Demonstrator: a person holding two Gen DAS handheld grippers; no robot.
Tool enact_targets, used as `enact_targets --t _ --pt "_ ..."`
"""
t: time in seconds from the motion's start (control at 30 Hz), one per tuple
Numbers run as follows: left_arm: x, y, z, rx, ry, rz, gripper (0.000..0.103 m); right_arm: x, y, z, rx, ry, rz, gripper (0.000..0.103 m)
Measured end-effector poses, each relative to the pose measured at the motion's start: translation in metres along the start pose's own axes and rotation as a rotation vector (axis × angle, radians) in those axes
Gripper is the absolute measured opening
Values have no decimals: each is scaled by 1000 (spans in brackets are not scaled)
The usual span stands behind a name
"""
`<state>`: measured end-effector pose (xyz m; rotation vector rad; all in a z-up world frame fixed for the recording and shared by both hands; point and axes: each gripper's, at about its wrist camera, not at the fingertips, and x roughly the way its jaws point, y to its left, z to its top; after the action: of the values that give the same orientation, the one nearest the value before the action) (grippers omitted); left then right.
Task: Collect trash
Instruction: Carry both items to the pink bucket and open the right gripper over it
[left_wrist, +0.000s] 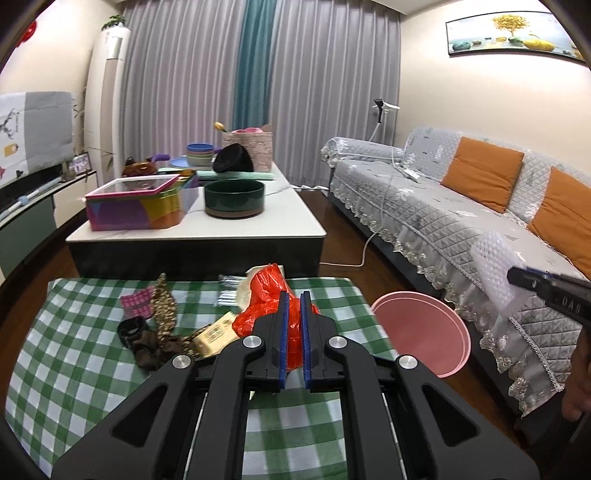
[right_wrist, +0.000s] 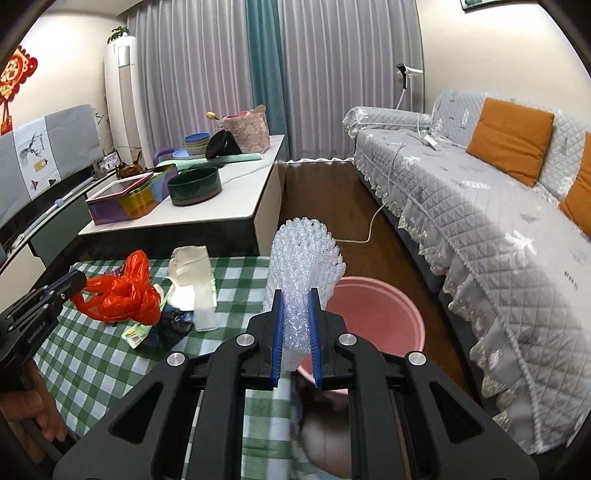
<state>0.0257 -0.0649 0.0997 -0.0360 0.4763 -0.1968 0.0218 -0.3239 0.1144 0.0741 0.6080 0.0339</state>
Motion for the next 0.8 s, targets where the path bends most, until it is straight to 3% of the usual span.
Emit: enact_targets --t 0.27,0.5,0.8 --pt "17 -30 19 18 10 -50 6 13 -38 21 -17 19 7 13" --pt "37 -60 36 44 10 -108 6 56 -79 25 22 65 3 13" --pt "82 -100 38 82 43 -177 6 101 -98 30 69 84 -8 13"
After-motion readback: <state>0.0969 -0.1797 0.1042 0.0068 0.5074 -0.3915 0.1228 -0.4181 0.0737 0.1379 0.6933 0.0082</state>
